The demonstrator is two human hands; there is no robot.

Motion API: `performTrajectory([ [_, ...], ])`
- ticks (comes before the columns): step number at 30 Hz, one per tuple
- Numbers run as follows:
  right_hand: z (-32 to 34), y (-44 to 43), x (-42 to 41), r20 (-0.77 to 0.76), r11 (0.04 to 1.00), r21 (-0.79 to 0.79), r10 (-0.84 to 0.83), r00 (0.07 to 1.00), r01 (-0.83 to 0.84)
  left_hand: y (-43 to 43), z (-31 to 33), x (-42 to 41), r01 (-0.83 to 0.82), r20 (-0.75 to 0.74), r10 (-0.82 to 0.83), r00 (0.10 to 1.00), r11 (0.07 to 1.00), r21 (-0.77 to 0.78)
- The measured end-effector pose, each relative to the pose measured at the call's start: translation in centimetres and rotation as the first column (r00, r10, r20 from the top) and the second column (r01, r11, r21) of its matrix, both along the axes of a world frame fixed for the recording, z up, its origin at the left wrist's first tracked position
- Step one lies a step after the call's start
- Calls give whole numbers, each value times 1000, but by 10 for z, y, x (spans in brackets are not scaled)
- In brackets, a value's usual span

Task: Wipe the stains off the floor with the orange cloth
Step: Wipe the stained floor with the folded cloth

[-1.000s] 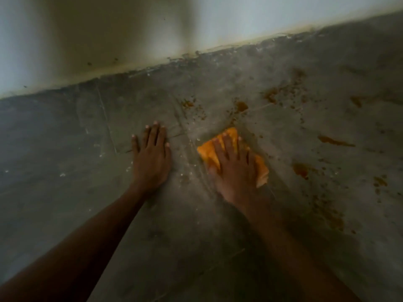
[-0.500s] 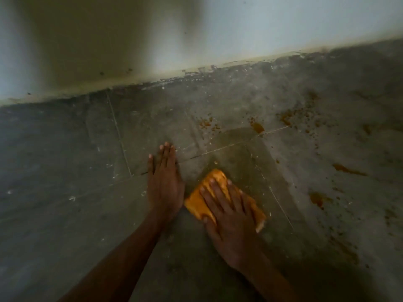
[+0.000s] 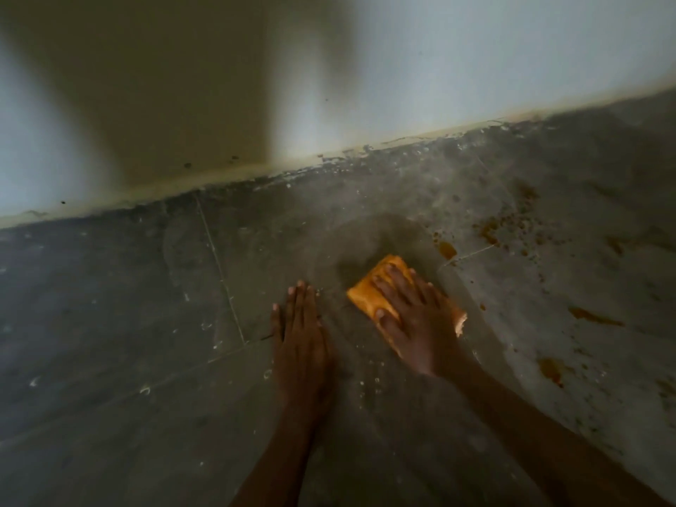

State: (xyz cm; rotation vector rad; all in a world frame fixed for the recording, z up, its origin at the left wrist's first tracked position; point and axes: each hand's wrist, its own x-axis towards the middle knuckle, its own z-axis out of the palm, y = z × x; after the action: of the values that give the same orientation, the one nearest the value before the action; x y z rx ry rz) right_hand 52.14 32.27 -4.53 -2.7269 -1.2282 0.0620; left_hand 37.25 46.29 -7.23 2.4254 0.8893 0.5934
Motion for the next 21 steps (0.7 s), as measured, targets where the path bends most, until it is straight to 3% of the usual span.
performTrajectory([
  [3,9,80,80,-6,968,-13,-249,969,249,-3,-4,1,19,-50,-18,999,1000,19],
  [6,6,139,80,-54,987,-1,-159,986,159,1,-9,1,22,-51,-20,998,999,37],
  [10,0,34,-25,-33,994,-25,110,993,-111,0,6,2,-41,86,50,995,994,-105],
  [12,3,-36,-72,-67,984,-59,165,984,-169,-1,9,2,-38,83,47,995,993,-109],
  [14,5,-65,-64,-69,983,-50,171,983,-174,-2,9,2,-13,14,14,1000,997,-73],
  [17,-4,-15,-7,-4,999,-35,-21,1000,21,-4,4,6,-16,-59,14,998,999,-28],
  [19,-1,40,27,-41,980,-27,-196,980,195,-3,2,6,-36,-67,36,997,999,1],
  [21,2,61,32,-52,966,-14,-260,964,260,-5,2,8,-13,-113,18,993,999,45],
])
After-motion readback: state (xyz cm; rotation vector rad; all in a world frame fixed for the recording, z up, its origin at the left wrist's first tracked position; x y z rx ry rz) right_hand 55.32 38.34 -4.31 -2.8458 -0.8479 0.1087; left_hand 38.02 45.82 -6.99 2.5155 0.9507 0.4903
